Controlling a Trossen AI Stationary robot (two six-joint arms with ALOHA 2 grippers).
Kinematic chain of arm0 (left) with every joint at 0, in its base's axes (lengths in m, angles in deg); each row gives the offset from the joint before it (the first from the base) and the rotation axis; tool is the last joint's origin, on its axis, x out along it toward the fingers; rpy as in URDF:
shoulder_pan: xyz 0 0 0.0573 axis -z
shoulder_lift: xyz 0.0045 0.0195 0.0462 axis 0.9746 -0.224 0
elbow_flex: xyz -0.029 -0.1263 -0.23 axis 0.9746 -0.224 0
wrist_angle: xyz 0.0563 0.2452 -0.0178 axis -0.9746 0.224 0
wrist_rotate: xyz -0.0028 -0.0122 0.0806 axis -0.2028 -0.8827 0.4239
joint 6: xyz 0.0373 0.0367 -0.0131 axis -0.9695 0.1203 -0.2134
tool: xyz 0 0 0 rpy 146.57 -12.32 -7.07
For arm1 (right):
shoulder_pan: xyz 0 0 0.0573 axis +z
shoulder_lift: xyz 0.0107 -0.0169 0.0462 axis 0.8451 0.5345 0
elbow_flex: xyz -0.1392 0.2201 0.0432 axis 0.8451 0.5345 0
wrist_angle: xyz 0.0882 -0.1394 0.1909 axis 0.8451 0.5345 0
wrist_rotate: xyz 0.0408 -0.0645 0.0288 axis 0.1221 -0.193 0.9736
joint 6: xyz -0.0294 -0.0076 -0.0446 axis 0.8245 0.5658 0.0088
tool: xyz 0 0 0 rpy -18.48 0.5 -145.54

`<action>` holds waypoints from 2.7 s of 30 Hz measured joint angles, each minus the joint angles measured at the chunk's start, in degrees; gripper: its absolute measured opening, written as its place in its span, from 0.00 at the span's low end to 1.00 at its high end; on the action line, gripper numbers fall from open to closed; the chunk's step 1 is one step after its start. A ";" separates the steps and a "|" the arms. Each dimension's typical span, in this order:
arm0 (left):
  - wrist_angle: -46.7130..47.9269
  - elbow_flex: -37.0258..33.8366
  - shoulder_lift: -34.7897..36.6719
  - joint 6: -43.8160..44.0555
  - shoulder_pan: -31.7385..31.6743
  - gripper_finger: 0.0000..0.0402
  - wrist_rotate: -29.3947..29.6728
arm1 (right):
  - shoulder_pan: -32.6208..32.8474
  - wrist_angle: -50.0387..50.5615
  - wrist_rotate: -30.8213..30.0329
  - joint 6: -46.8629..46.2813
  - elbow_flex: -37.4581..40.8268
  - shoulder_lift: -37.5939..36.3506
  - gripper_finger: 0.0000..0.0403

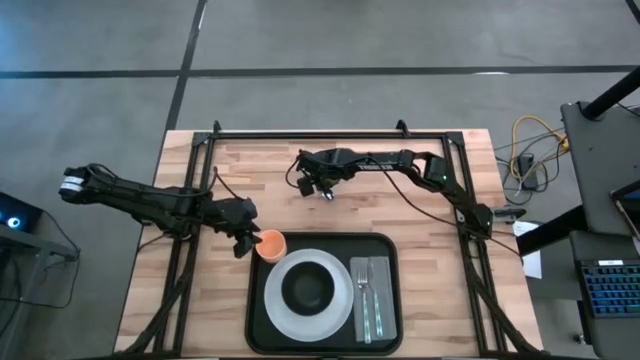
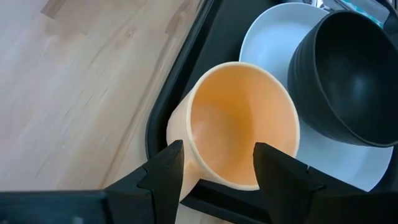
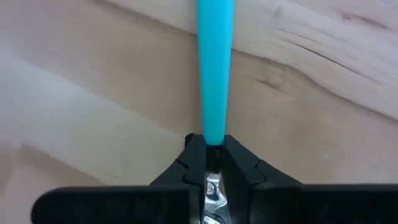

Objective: Set up tray
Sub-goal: Put the green spoon to the right of the green knife on the gray napkin on the black tray

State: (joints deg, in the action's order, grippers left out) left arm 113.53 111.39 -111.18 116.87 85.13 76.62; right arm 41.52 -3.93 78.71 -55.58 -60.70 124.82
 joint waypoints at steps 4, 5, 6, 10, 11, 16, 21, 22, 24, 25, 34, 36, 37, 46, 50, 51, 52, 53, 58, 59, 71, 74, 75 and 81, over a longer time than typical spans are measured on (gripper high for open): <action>-0.32 0.00 0.02 0.00 0.00 0.43 0.00 | 2.94 4.89 1.40 6.53 0.20 -2.40 0.05; -0.32 0.00 0.02 0.00 0.00 0.43 -0.02 | 4.08 6.44 1.37 8.14 0.20 -3.41 0.05; -0.33 0.00 0.02 0.01 0.00 0.43 -0.02 | 5.29 8.32 1.06 9.99 0.20 -4.52 0.05; -1.04 0.00 0.02 0.02 0.00 0.43 -0.02 | 9.77 15.27 -2.27 15.75 0.20 -9.22 0.05; -1.36 0.00 0.02 0.02 0.00 0.43 -0.02 | 10.59 16.77 -3.47 15.82 0.20 -9.92 0.05; -2.51 0.00 0.02 0.02 0.00 0.43 -0.04 | 12.33 18.78 -4.17 14.58 0.44 -10.59 0.05; -2.54 0.93 0.02 -0.15 -0.02 0.43 -0.13 | 12.16 18.71 -5.02 18.70 0.44 -10.43 0.05; -2.82 1.51 0.03 -0.85 -0.02 0.43 -0.13 | 12.31 19.32 -5.78 19.64 0.27 -10.51 0.05; -2.81 2.81 0.04 -3.29 -0.21 0.43 0.05 | 12.81 21.29 -8.20 22.00 -0.30 -11.06 0.05; -2.80 3.50 0.04 -4.72 -0.38 0.43 0.06 | 13.05 22.32 -9.37 23.63 -0.71 -11.46 0.05; -2.72 9.76 -0.13 -14.25 -4.96 0.43 0.18 | 14.86 28.53 -17.09 43.34 -1.65 -13.87 0.04; -2.71 10.71 -0.15 -14.90 -6.65 0.43 0.20 | 14.76 28.64 -14.61 48.27 -0.93 -13.48 0.04; -2.75 11.10 -0.15 -15.14 -7.45 0.43 0.21 | 14.74 28.45 -14.03 50.84 -0.26 -13.32 0.04; -2.39 11.76 -0.28 -15.61 -10.12 0.43 0.21 | 12.97 21.06 -13.31 64.02 5.94 -9.59 0.06; -1.87 11.67 -0.63 -15.63 -10.12 0.43 0.17 | 11.96 18.24 -13.22 68.02 8.24 -9.00 0.06; -1.81 11.67 -0.70 -15.63 -10.12 0.43 0.17 | 11.70 18.03 -13.16 68.55 8.71 -9.00 0.06; -1.66 11.67 -0.72 -15.63 -10.12 0.43 0.17 | 11.41 17.91 -13.14 68.70 9.18 -8.96 0.06; -1.74 11.67 -0.72 -15.65 -10.12 0.43 0.17 | 11.09 17.94 -13.14 68.69 9.54 -8.90 0.06; -1.27 11.67 -0.70 -15.78 -10.12 0.43 0.17 | 9.77 18.04 -13.39 65.42 9.99 -8.87 0.14; -1.35 11.67 -0.70 -16.28 -10.12 0.43 0.15 | 9.69 18.04 -13.38 65.26 9.99 -8.87 0.16; -1.36 11.65 -0.70 -17.59 -10.12 0.43 0.15 | 8.92 24.18 -12.63 27.47 7.43 -11.61 0.45; -1.37 11.65 -0.70 -17.62 -10.41 0.43 0.12 | 7.25 25.64 -5.32 -1.30 6.54 -13.09 0.47; -1.37 11.65 -0.70 -17.65 -10.45 0.43 0.13 | 6.60 25.07 -1.39 -9.46 6.52 -13.25 0.47; -1.26 11.63 -0.70 -18.64 -10.43 0.43 0.13 | 4.41 14.68 6.58 -33.14 8.73 -13.15 0.48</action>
State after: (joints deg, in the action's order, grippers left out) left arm 112.27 123.02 -111.88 98.23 74.71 76.75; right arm 45.93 10.75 85.29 -88.72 -51.98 111.67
